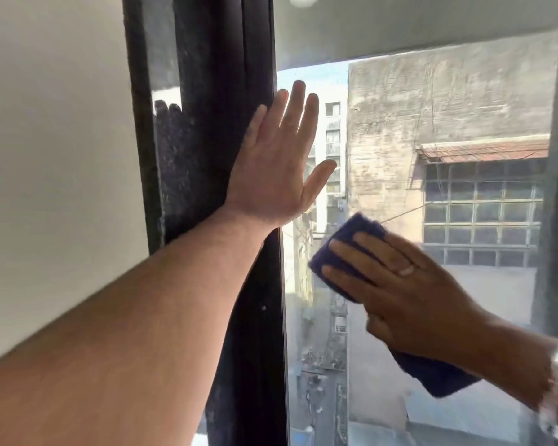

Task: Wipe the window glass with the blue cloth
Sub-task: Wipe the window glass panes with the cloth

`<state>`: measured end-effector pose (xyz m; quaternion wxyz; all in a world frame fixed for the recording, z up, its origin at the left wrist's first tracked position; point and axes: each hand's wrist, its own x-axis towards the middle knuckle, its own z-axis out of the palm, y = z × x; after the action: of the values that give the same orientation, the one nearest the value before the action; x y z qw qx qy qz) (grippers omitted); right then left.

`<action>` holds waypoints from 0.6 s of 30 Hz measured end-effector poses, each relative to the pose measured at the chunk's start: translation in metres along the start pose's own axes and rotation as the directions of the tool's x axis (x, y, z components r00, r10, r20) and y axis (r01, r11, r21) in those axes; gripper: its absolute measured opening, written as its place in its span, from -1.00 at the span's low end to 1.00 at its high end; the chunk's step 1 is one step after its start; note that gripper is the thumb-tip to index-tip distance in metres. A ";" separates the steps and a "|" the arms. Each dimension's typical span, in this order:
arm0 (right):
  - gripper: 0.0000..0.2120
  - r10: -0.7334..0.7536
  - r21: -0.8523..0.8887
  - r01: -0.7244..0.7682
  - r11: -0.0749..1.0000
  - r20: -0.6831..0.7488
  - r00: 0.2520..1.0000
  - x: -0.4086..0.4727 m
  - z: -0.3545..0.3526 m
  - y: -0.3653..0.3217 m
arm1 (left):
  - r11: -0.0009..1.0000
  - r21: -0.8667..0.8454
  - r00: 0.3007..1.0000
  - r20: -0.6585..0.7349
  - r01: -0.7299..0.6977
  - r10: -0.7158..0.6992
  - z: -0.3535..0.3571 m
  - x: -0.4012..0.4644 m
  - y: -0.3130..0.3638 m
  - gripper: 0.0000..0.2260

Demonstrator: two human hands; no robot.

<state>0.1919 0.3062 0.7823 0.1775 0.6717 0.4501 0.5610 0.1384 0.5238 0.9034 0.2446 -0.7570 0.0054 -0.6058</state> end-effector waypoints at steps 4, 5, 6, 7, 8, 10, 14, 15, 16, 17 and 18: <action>-0.33 0.220 0.038 -0.219 0.975 -0.027 0.975 0.025 -0.009 -0.013 | 1.000 -0.002 1.000 -0.006 0.010 -0.010 0.000 -0.001 0.001 -0.31; -0.30 0.147 0.038 -0.147 0.988 0.004 0.989 0.026 -0.006 -0.028 | 1.000 0.001 1.000 0.000 0.008 -0.008 0.000 -0.001 0.001 -0.31; -0.28 0.019 0.025 -0.020 0.999 0.035 0.999 0.022 -0.001 -0.039 | 1.000 0.002 1.000 0.008 0.007 -0.007 -0.001 0.000 0.001 -0.31; -0.26 -0.116 0.008 0.116 0.993 0.085 0.990 0.012 0.004 -0.044 | 1.000 0.001 1.000 0.017 0.005 -0.005 -0.002 0.000 0.000 -0.30; -0.25 -0.222 -0.014 0.226 0.974 0.132 0.966 -0.001 0.006 -0.040 | 1.000 -0.003 1.000 0.024 0.005 -0.005 -0.001 0.000 0.000 -0.30; -0.26 -0.276 -0.047 0.285 0.957 0.143 0.950 -0.023 0.005 -0.014 | 1.000 -0.005 1.000 0.017 0.013 -0.013 -0.001 -0.001 0.002 -0.30; -0.38 0.062 -0.038 -0.061 0.997 0.008 0.998 -0.025 -0.007 0.048 | 1.000 -0.017 1.000 -0.001 0.023 -0.023 0.001 -0.002 0.003 -0.30; -0.40 0.168 -0.030 -0.168 0.985 -0.012 0.986 -0.016 -0.011 0.050 | 0.999 -0.023 1.000 -0.002 0.025 -0.025 0.001 -0.002 0.003 -0.30; -0.38 0.253 -0.034 -0.254 0.967 -0.033 0.967 -0.005 -0.013 0.042 | 0.999 -0.023 1.000 -0.001 0.024 -0.024 0.000 -0.002 0.004 -0.31; -0.35 0.290 -0.046 -0.292 0.955 -0.038 0.956 0.002 -0.013 0.027 | 1.000 -0.020 1.000 0.000 0.024 -0.024 0.001 -0.003 0.005 -0.31; -0.33 0.246 -0.051 -0.247 0.968 -0.023 0.969 0.006 -0.009 0.009 | 1.000 -0.016 1.000 0.001 0.026 -0.026 0.001 -0.003 0.005 -0.31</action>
<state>0.1873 0.3034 0.7955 0.1206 0.7130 0.3494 0.5958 0.1398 0.5210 0.8990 0.2305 -0.7592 0.0003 -0.6087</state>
